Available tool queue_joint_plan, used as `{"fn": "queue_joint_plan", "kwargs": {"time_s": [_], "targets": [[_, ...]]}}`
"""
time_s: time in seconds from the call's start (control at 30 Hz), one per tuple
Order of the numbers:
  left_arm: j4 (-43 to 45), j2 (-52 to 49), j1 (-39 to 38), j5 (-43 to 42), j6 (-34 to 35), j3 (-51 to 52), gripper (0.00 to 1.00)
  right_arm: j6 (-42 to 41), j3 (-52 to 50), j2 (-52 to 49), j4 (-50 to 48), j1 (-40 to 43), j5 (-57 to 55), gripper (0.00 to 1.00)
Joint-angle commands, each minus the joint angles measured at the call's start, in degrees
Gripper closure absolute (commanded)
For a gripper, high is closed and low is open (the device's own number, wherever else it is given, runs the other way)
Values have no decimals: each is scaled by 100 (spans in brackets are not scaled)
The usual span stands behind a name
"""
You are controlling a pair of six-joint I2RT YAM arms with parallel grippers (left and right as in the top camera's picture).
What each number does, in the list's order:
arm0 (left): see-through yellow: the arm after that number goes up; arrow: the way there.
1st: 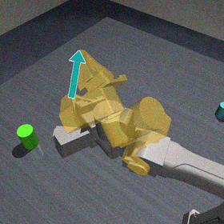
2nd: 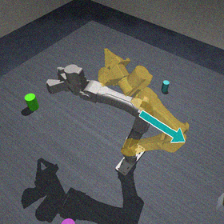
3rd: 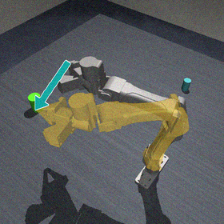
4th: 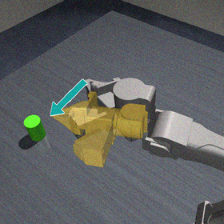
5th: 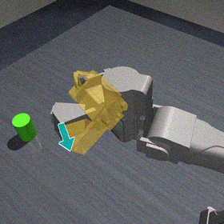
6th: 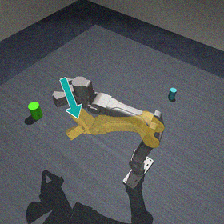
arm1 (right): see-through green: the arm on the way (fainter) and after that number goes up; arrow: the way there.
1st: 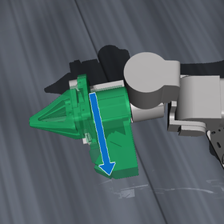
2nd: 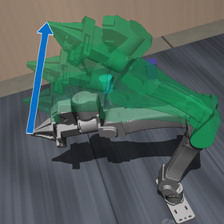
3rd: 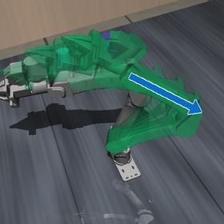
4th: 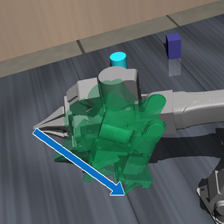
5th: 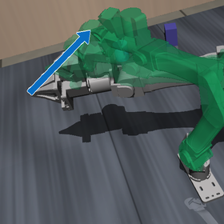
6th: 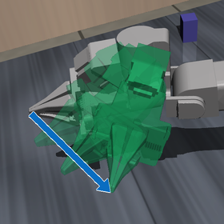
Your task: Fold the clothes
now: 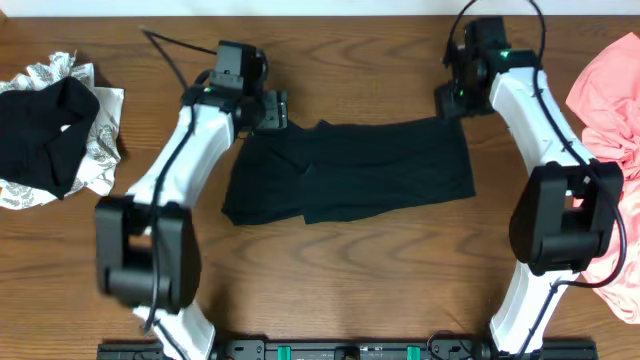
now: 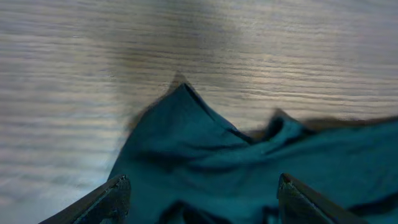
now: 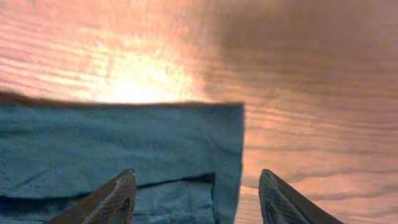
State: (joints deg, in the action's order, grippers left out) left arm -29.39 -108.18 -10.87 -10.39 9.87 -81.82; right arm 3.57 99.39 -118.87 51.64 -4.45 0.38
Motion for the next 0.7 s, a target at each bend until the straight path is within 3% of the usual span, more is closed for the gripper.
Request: {"fn": "queue_joint_plan", "kwargs": {"time_s": [0.0, 0.4, 0.67], "targets": [[-9, -498, 44, -55, -374, -463, 24, -13, 192, -26, 94, 94, 4, 38], [144, -1274, 46, 402, -1829, -778, 24, 59, 138, -35, -118, 118, -20, 37], [398, -1379, 46, 400, -1840, -778, 24, 142, -404, -42, -1108, 131, -61, 33]]}}
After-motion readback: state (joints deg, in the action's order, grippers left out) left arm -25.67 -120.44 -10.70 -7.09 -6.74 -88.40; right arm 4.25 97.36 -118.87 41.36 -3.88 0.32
